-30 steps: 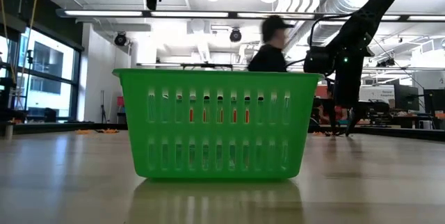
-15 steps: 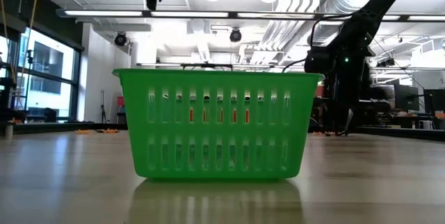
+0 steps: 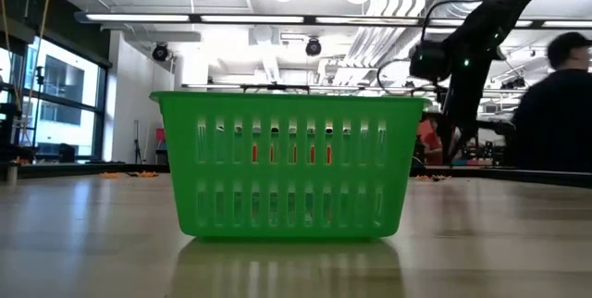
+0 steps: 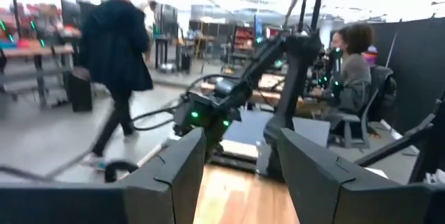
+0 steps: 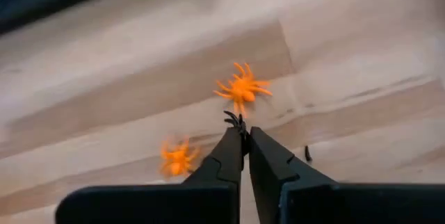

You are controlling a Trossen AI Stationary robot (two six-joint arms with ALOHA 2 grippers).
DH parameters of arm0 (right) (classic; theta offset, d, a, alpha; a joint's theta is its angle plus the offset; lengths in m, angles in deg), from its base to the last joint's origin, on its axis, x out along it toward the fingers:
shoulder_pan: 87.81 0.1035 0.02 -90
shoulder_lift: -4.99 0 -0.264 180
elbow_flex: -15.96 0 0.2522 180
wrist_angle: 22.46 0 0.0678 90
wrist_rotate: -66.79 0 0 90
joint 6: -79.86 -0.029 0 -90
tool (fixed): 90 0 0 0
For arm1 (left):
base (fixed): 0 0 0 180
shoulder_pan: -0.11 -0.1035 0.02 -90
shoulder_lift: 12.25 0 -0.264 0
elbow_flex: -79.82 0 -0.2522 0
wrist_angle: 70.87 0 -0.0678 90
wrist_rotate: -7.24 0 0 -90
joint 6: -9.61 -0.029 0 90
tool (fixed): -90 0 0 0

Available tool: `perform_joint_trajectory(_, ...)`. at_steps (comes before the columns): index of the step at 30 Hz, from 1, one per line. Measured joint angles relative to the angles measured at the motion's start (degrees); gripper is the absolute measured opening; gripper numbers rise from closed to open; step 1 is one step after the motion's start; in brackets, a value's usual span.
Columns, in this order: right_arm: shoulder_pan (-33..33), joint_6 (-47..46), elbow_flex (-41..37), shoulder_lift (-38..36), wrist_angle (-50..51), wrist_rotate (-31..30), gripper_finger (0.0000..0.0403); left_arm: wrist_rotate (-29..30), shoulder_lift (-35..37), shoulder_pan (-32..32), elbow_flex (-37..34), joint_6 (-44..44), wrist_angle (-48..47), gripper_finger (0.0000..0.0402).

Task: Sort Halloween decoration
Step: Put the black spider toy into the yellow bin

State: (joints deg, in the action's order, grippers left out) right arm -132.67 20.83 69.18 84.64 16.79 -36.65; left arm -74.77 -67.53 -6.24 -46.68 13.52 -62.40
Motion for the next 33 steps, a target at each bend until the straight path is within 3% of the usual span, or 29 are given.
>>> perform_joint_trajectory(5,0.3,6.4,0.0,-7.8,-2.4,0.9,0.0003,0.9,4.4,-0.8,0.0,-2.0,0.0,0.0172)
perform_joint_trajectory(8,1.8,12.5,0.0,-13.1,-8.4,5.3,0.0002,1.6,5.8,-1.9,0.0,-0.2,0.0,0.0172)
perform_joint_trajectory(14,9.9,25.7,0.1,-19.8,-30.4,19.3,0.0001,1.4,6.1,-3.9,0.0,6.2,-0.1,0.0172)
perform_joint_trajectory(17,16.1,32.7,0.1,-21.2,-41.9,24.1,0.0001,-1.8,5.2,-4.2,0.0,9.0,0.0,0.0172)
perform_joint_trajectory(20,22.9,40.7,0.3,-21.3,-49.6,24.3,0.0001,-4.6,4.1,-4.1,0.0,11.7,0.5,0.0172)
perform_joint_trajectory(26,33.6,53.3,5.2,-18.7,-47.4,22.4,0.0001,-6.3,-0.1,-1.7,0.0,8.5,0.3,0.0172)
perform_joint_trajectory(33,37.9,59.0,8.6,-15.5,-43.6,17.5,0.0001,-6.1,-2.4,1.2,0.0,-1.3,0.3,0.0172)
